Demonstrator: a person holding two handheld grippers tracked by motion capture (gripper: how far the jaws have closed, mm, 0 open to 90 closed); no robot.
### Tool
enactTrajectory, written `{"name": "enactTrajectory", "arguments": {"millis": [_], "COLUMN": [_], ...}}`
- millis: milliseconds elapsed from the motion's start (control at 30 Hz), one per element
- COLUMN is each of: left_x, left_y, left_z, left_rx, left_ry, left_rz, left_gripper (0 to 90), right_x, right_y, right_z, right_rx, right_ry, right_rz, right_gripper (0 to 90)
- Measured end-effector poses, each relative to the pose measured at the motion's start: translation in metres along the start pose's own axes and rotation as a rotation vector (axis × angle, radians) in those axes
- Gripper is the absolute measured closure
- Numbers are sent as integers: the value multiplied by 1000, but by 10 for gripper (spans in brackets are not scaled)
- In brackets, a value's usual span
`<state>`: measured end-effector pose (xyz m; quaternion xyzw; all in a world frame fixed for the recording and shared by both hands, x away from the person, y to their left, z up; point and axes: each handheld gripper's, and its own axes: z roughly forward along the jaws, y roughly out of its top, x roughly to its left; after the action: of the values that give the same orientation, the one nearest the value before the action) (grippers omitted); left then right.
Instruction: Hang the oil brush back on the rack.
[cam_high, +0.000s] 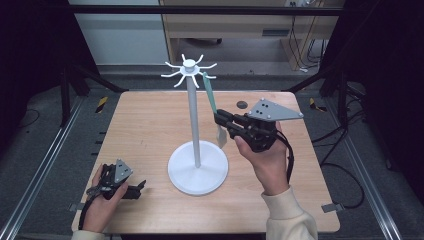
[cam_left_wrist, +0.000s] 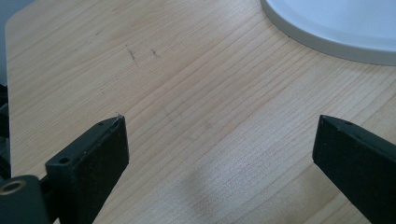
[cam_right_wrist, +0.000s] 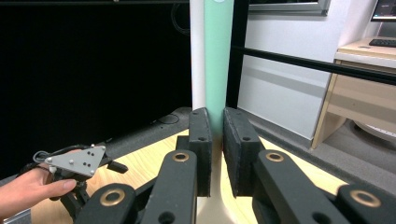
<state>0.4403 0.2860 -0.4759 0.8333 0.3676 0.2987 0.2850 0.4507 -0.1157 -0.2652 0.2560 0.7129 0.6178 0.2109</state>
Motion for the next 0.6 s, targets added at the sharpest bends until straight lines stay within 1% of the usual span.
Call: {"name": "enactTrajectory", "arguments": {"millis": [600], "left_x": [0], "left_y": [0], "left_z": [1], "left_rx": [3], "left_ry": [-5], "left_rz": [4], "left_gripper": [32], "right_x": [1], "right_y": [-2], "right_z": [2], "right_rx": [-6], "right_ry": [-5], "right_rz": [8], "right_gripper": [820]}}
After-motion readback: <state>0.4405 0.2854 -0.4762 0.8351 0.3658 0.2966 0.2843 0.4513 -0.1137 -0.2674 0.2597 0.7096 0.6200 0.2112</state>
